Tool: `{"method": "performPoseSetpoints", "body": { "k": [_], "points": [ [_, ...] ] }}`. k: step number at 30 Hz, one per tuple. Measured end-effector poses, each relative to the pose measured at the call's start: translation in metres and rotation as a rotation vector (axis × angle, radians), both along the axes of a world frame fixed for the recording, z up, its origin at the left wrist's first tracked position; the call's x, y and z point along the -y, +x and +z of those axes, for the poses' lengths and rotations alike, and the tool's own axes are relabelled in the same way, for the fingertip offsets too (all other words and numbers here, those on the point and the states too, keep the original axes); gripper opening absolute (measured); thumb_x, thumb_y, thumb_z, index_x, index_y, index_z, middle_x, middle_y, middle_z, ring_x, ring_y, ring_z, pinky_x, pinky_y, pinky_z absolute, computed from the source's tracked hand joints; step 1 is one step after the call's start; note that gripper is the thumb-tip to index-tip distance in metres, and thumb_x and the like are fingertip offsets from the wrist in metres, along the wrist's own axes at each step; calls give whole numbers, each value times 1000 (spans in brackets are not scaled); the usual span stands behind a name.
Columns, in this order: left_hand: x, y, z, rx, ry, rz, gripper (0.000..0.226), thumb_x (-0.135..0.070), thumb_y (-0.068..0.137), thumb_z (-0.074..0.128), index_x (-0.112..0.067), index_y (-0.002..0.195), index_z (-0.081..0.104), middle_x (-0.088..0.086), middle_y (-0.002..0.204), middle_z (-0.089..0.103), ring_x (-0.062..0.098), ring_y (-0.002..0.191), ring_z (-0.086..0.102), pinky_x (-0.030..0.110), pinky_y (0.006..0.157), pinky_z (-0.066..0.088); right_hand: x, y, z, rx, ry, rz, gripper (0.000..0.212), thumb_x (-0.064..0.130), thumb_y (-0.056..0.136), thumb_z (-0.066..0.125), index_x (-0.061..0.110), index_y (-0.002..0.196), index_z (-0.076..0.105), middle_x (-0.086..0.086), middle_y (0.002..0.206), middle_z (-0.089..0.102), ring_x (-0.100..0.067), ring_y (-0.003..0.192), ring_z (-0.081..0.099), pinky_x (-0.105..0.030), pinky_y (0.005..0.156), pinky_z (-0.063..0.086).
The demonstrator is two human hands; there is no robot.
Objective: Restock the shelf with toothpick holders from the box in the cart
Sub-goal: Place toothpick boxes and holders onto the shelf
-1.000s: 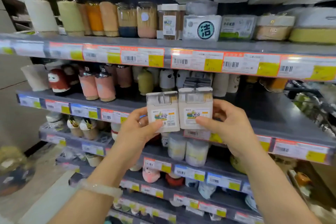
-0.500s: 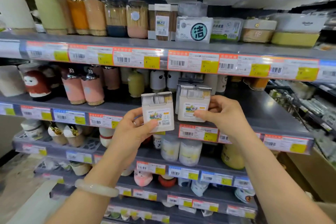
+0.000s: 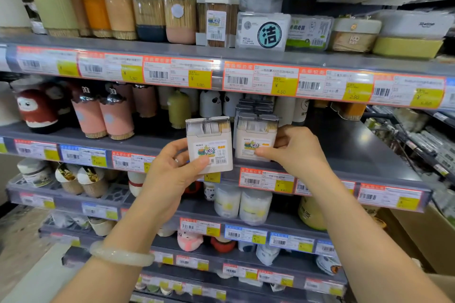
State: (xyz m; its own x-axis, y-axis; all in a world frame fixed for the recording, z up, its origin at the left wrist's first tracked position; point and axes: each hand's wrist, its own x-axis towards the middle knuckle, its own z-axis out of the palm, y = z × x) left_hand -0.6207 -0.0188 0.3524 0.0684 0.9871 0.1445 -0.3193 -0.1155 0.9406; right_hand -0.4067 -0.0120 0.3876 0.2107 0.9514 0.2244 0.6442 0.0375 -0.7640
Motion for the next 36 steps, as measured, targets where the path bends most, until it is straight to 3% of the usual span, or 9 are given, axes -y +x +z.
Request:
{"method": "performPoseSetpoints", "body": {
  "k": [14,18,21,23,26,28,30,33,36],
  "points": [
    [1,-2,10,-36,29,-62,32,7,80,59,-14,104,56,-1,87,74,15,85,71,22,69,58,-21,-1,2,80,-22,-54,38,36,68,83,14,95,66,-2,96,70,-19,90,64,-34,82,54],
    [1,-2,11,-69,23,-39,33,4,78,63,-17,103,58,2,97,69,24,99,66,37,85,56,-27,2,3,87,-26,-67,40,36,67,83,13,94,64,-4,96,68,-20,90,64,-31,79,53],
    [1,-1,11,-92,15,-50,33,3,78,64,-19,102,59,-1,94,67,23,98,65,42,90,52,-29,4,4,97,-36,-60,38,34,69,83,14,93,62,-3,96,67,-19,90,62,-27,75,49],
    [0,0,11,-108,26,-65,35,0,73,68,-19,102,59,-3,92,68,20,95,66,38,86,54,-29,5,4,118,-47,-51,41,36,68,83,13,95,62,-2,98,67,-18,90,62,-28,76,50],
    [-1,3,13,-169,95,-66,37,1,70,70,-19,100,59,-5,91,69,8,86,67,21,73,55,-17,7,3,195,-19,-38,46,38,72,79,12,105,61,1,98,65,-18,90,60,-30,76,50],
    [-1,8,15,-217,141,-61,37,5,72,70,-20,98,59,-5,91,69,1,81,66,15,71,53,0,6,5,101,73,-10,29,32,82,71,15,104,63,5,91,64,-13,83,59,-26,76,48],
    [-1,14,18,-268,179,-49,38,4,74,71,-22,98,59,-8,93,68,-2,81,64,13,71,52,19,4,5,-43,153,66,7,27,90,59,23,91,64,9,84,65,-8,77,61,-21,73,48],
    [-3,25,22,-290,199,-45,38,1,75,73,-22,101,58,-7,96,67,-4,78,64,12,70,52,35,-2,1,-216,196,230,8,22,88,61,27,94,64,8,87,68,0,73,61,-12,66,48],
    [-8,40,29,-325,234,-65,39,-2,76,73,-22,105,56,-6,98,66,-3,79,65,15,73,53,33,-4,-2,-232,244,250,29,14,78,73,31,99,62,7,91,69,-3,71,60,-17,66,50]
  ]
}}
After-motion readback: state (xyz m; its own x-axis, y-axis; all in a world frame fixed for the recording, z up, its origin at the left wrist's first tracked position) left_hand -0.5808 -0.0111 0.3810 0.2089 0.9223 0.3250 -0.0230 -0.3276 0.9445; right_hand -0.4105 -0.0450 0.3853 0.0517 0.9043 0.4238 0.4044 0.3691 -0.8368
